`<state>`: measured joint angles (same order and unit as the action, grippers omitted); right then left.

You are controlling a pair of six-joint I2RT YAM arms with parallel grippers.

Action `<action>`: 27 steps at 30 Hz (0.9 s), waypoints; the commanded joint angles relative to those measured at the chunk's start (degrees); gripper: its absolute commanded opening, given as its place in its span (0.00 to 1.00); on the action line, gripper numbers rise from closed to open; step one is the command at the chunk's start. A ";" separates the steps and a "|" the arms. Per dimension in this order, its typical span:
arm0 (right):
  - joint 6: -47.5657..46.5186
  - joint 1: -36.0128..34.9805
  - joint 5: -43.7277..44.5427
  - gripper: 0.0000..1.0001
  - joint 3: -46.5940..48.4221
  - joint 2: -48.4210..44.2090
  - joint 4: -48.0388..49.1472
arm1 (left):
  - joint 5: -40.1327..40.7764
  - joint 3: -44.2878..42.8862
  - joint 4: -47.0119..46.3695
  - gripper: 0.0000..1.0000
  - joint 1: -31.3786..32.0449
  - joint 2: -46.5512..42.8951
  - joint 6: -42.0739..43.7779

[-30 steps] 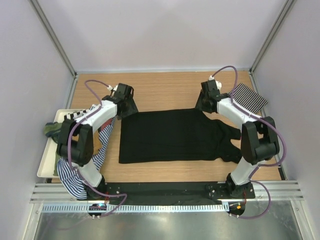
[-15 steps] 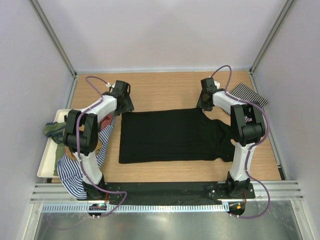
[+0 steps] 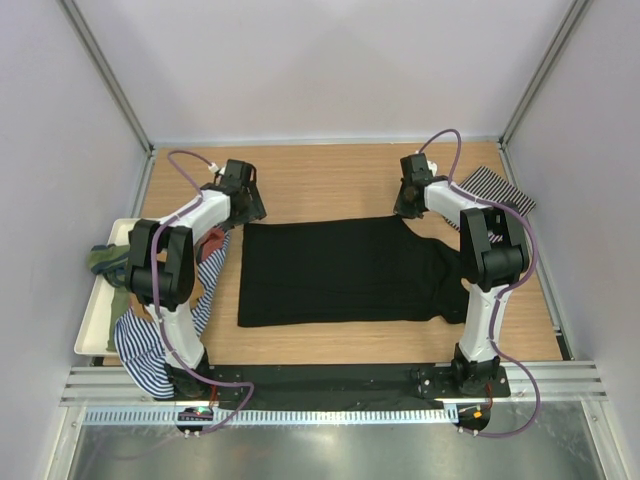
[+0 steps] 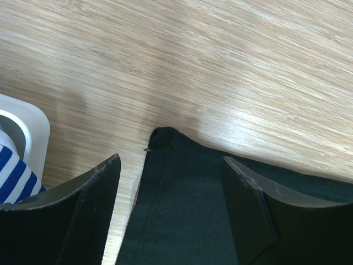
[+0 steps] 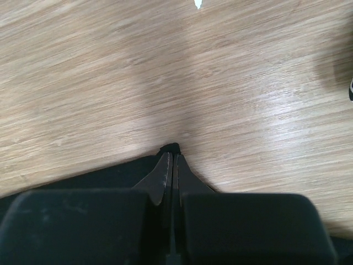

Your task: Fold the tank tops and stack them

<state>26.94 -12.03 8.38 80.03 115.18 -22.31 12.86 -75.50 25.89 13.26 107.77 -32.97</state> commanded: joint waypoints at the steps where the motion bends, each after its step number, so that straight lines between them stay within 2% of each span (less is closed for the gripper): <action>1: -0.40 -0.18 0.06 0.01 1.97 -0.21 1.04 | 0.76 -0.26 -2.51 0.74 -0.77 -0.80 0.72; 6: -0.40 -0.18 -0.38 0.01 1.71 -0.48 1.04 | 0.50 -1.05 -2.42 0.69 -1.39 1.13 0.89; 13: -0.31 -0.27 -0.21 0.01 0.92 -1.44 1.39 | -1.87 -3.07 -1.46 0.50 -1.74 5.00 0.36; 17: -0.31 -0.27 -0.38 0.01 0.83 -1.53 1.47 | -1.96 -3.68 -1.46 0.45 -1.74 6.23 0.45; 20: -0.31 -0.27 -0.65 0.01 0.92 -1.62 1.30 | -2.40 -4.91 -0.93 0.31 -1.83 7.11 0.63; 21: -0.31 -0.27 -0.47 0.01 0.92 -1.71 1.21 | -2.23 -5.26 -0.58 0.22 -1.74 7.37 0.71; 25: -0.40 -0.27 -0.12 0.01 1.27 -2.15 0.86 | -1.35 -5.36 0.04 0.00 -1.74 6.58 0.98; 27: -0.48 -0.18 -0.21 0.01 1.79 -2.32 0.34 | -0.56 -5.01 0.21 0.00 -1.74 5.09 0.98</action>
<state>26.94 -12.03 7.90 80.05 115.18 -22.31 10.96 -79.09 25.58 11.75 114.67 -32.49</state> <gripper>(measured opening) 0.027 0.009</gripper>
